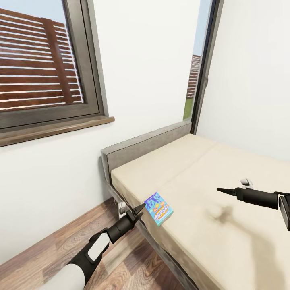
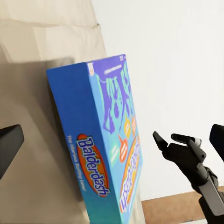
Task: Put all the toys in the child's room - the three board games (two on the bed and one on the table), the two jigsaw puzzles on the table, and the tennis ball on the table - inside the toy box on the table in the child's room.
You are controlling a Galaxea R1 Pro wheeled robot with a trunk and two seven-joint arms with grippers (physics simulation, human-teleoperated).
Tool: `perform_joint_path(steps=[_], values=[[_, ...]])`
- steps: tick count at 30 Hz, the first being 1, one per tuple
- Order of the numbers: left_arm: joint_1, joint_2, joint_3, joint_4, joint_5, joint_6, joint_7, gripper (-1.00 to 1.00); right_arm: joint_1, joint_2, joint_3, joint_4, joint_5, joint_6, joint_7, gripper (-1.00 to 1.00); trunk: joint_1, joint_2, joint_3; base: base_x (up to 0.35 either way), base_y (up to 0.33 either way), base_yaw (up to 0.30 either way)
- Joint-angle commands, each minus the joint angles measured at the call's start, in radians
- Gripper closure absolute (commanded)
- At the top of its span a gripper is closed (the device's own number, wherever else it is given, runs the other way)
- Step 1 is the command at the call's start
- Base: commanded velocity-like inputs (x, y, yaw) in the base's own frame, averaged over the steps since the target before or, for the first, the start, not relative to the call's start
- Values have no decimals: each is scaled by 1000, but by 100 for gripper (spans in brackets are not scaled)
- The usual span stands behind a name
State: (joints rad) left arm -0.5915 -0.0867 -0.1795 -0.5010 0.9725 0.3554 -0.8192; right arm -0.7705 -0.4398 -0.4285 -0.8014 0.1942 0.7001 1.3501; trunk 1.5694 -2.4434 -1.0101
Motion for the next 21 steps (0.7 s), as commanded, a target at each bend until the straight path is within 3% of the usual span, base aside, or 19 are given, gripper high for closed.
perform_joint_path(steps=[1,21], values=[[2,0,-3,2,10,8,0,-100,-1,1,-4,-1,11,9,9,-100,0,0,-1,0,0,0],[51,-1,-1,14,12,2,1,-100,-1,0,-4,-1,11,9,9,-100,0,0,-1,0,0,0]])
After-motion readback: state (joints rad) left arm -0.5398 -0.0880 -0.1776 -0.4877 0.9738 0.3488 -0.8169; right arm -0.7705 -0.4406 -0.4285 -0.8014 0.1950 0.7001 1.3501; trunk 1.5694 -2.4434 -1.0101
